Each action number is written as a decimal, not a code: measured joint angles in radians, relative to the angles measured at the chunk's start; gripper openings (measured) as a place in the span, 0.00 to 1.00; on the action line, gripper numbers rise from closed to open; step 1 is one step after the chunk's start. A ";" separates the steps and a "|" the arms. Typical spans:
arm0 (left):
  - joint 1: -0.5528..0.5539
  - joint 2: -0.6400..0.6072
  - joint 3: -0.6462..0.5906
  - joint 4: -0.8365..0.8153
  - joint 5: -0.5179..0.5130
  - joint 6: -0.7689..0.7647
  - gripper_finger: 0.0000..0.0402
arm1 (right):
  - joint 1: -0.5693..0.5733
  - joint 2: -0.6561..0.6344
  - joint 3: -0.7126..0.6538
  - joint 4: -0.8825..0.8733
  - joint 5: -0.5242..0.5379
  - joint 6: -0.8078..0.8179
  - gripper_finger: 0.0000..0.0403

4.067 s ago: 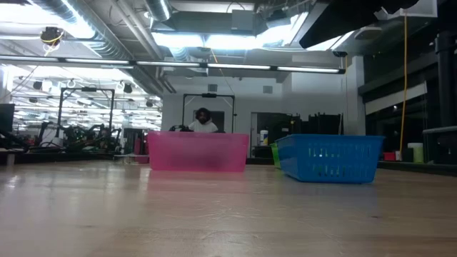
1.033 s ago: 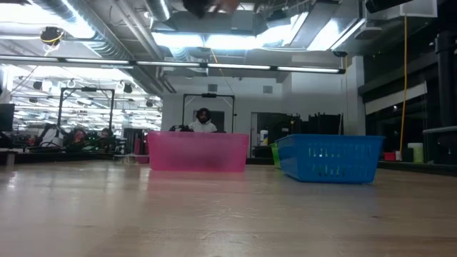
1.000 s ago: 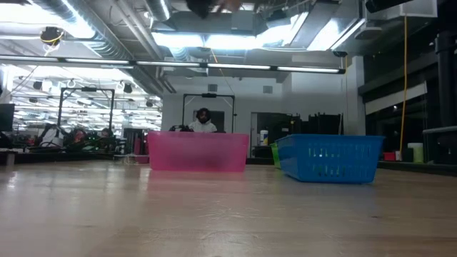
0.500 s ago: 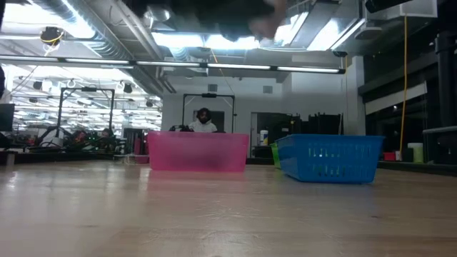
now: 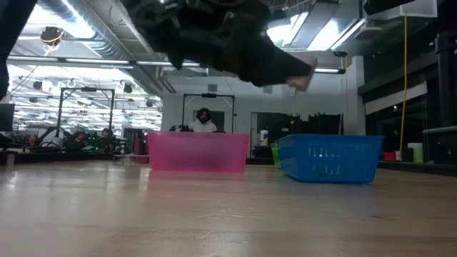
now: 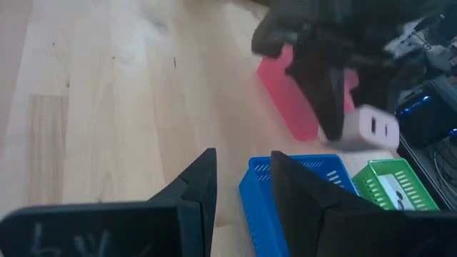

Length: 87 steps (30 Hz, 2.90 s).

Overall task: Pick and place items into bin
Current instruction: Put the white charger adapter into the blue bin, then return to Home Position

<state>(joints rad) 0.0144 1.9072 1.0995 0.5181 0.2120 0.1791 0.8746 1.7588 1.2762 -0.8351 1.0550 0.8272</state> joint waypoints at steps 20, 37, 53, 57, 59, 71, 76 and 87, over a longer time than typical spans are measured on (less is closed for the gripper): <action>0.001 0.126 0.065 -0.051 -0.011 -0.033 0.53 | -0.021 0.000 0.000 -0.004 -0.001 0.002 0.27; 0.002 0.125 0.065 -0.051 -0.072 -0.087 0.57 | -0.021 0.000 0.000 0.005 -0.001 0.007 0.27; -0.034 0.021 0.065 -0.091 -0.062 -0.005 0.48 | -0.021 0.000 0.000 0.002 -0.002 0.004 0.27; -0.057 -0.132 0.065 -0.304 -0.065 0.057 0.35 | -0.021 0.000 0.000 0.002 -0.006 0.004 0.27; -0.064 -0.219 0.065 -0.440 -0.074 0.060 0.27 | -0.025 0.000 0.000 0.002 -0.009 0.006 0.27; -0.111 -0.583 0.060 -0.948 -0.163 0.060 0.00 | -0.171 -0.056 0.000 0.005 -0.075 -0.066 0.04; -0.114 -0.731 -0.036 -1.022 -0.194 0.041 0.00 | -0.222 -0.097 0.000 0.019 -0.083 -0.171 0.01; -0.116 -1.135 -0.551 -0.578 -0.256 -0.022 0.00 | -0.384 -0.124 -0.188 0.570 -0.354 -0.616 0.00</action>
<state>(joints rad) -0.1013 0.7726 0.5482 -0.0601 -0.0435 0.1567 0.4903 1.6351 1.0879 -0.2650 0.7011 0.2117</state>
